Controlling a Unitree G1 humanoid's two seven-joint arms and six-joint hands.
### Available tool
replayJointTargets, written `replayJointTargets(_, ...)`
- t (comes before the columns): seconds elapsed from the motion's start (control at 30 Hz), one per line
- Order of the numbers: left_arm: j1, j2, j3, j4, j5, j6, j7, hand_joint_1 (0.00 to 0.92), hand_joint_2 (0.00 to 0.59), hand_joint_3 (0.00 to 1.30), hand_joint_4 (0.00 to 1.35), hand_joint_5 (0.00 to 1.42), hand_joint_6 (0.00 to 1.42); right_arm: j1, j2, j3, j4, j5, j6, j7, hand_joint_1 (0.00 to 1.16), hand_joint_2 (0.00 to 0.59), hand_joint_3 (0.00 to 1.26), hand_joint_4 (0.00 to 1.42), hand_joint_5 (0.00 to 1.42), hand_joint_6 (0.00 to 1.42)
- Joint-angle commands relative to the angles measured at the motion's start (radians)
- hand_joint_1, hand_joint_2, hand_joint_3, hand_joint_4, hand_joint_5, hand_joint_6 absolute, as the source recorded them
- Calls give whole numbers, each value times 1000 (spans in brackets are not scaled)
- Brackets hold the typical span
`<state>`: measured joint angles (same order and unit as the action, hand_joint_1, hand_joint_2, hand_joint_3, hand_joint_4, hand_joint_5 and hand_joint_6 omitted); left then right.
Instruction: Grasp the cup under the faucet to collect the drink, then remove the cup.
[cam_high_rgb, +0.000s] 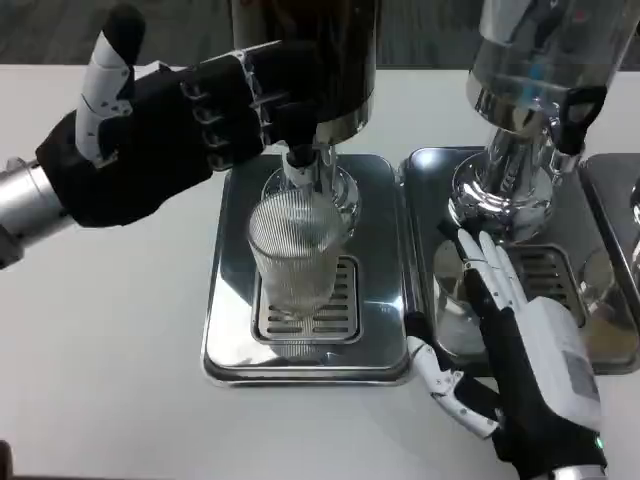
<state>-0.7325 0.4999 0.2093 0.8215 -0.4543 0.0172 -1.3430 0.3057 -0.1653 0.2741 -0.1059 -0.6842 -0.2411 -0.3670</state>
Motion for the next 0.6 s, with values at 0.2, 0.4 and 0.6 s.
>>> replayJointTargets(0.2,-15,-30,23,28,-1,-6,22,0,81,176,33,61,29,0,-1,-1,4,5,-13,-13,515,423,76,0,14,231)
replayJointTargets(0.4,-20,-39,14,44,11,-12,18,0,82,176,36,62,35,2,-2,-3,3,12,-12,-10,515,423,76,0,14,231)
replayJointTargets(0.6,-18,-42,0,36,18,-33,-2,0,84,185,51,73,38,-2,-4,-5,6,15,-13,-9,515,423,76,0,14,231)
